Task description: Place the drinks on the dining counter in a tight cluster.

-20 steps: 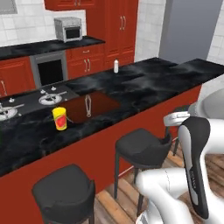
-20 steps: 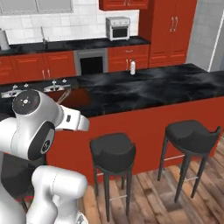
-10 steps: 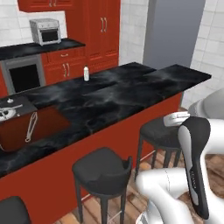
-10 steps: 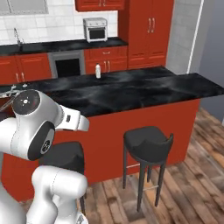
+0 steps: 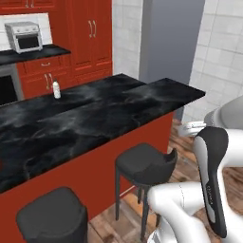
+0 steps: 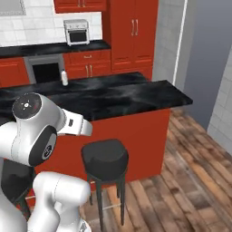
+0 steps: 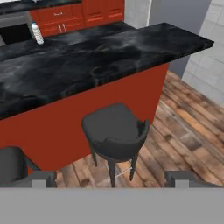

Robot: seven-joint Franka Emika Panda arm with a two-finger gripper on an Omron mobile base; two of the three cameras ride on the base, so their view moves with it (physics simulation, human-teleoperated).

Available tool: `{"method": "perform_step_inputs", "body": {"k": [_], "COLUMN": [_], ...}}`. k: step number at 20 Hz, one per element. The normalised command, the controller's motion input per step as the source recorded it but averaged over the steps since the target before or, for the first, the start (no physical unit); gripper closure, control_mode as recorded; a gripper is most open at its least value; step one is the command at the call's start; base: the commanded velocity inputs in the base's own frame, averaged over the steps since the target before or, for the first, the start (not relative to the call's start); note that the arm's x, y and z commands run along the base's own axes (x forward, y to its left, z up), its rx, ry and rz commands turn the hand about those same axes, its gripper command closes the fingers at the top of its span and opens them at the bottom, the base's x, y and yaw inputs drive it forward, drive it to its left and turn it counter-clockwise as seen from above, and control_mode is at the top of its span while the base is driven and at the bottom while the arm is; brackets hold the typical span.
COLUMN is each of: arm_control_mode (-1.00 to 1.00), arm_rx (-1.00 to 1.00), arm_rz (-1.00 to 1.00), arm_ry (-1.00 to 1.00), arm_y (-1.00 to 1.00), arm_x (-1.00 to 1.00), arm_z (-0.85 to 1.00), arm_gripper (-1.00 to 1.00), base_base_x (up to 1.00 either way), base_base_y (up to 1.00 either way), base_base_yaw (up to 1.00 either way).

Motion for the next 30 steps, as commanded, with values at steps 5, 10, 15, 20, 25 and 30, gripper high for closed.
{"method": "perform_step_inputs", "body": {"k": [5,10,15,20,25,30], "arm_control_mode": [1.00,1.00,1.00,1.00,1.00,1.00], "arm_rx": [0.00,0.00,0.00,0.00,0.00,0.00], "arm_rz": [0.00,0.00,0.00,0.00,0.00,0.00], "arm_ry": [0.00,0.00,0.00,0.00,0.00,0.00], "arm_y": [0.00,0.00,0.00,0.00,0.00,0.00], "arm_x": [0.00,0.00,0.00,0.00,0.00,0.00], "arm_z": [0.00,0.00,0.00,0.00,0.00,0.00], "arm_gripper": [-1.00,-1.00,-1.00,-1.00,-1.00,-1.00], "base_base_x": [0.62,0.91,1.00,0.93,0.84,0.41], "base_base_y": [-1.00,-1.00,-1.00,-1.00,-1.00,-1.00], "base_base_yaw": [-0.01,0.12,0.43,0.46,0.42,0.12]}}
